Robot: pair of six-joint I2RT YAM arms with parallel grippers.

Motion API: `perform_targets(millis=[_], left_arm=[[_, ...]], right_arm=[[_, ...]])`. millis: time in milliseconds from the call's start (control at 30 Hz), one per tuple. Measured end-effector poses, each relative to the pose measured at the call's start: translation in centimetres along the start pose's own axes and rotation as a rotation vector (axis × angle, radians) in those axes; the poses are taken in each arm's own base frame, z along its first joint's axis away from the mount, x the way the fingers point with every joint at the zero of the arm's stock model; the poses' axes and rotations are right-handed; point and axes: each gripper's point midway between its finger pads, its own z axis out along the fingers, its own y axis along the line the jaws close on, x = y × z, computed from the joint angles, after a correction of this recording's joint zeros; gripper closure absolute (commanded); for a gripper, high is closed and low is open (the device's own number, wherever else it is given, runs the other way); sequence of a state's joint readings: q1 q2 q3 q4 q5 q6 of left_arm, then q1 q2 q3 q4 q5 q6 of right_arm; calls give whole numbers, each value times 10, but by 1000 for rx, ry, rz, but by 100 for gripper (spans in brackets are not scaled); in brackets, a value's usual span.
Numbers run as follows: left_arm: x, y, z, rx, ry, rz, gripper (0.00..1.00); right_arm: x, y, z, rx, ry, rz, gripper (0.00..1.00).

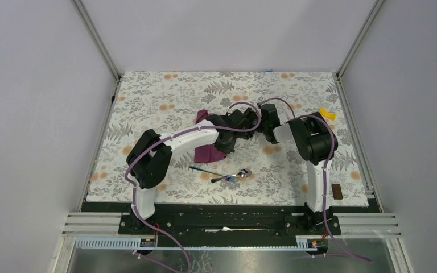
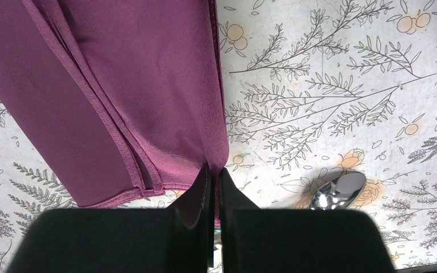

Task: Fold the napkin into a case and place the utensils inside
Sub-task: Pick up the 2/3-rectangle-folded napkin from the center of the board.

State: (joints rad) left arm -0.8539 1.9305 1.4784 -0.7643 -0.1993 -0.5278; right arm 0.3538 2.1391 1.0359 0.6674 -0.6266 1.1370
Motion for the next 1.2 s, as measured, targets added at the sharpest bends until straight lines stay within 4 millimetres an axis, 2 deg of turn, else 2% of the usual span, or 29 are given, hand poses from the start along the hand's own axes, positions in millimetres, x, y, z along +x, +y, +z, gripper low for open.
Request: perform_targets(millis=[300, 533, 633, 767, 800, 833, 867, 1000, 1100, 1200], left_arm=[[1, -6, 3, 46, 9, -6, 100], [-5, -19, 7, 128, -2, -24, 100], [-9, -28, 12, 171, -4, -36, 100], [-12, -41, 23, 235, 2, -64, 100], [-14, -44, 26, 250, 1, -70, 96], [-15, -47, 29, 265, -2, -75, 84], [-17, -49, 32, 278, -5, -81, 77], [-22, -57, 35, 350, 1, -114, 53], [-22, -60, 34, 408, 5, -130, 44], [-18, -53, 25, 461, 20, -158, 43]], right_arm=[[-3, -7, 4, 9, -13, -27, 100], [-12, -8, 3, 48, -19, -107, 100], [-19, -10, -4, 112, -33, -176, 100], [-32, 0, -19, 175, -65, -290, 100], [-35, 3, -22, 185, -70, -312, 100], [-38, 6, -24, 193, -71, -335, 100], [-40, 8, -26, 200, -69, -357, 100], [-45, 7, -29, 231, -63, -413, 100], [-47, 7, -30, 242, -58, -436, 100], [-48, 8, -31, 247, -52, -450, 100]])
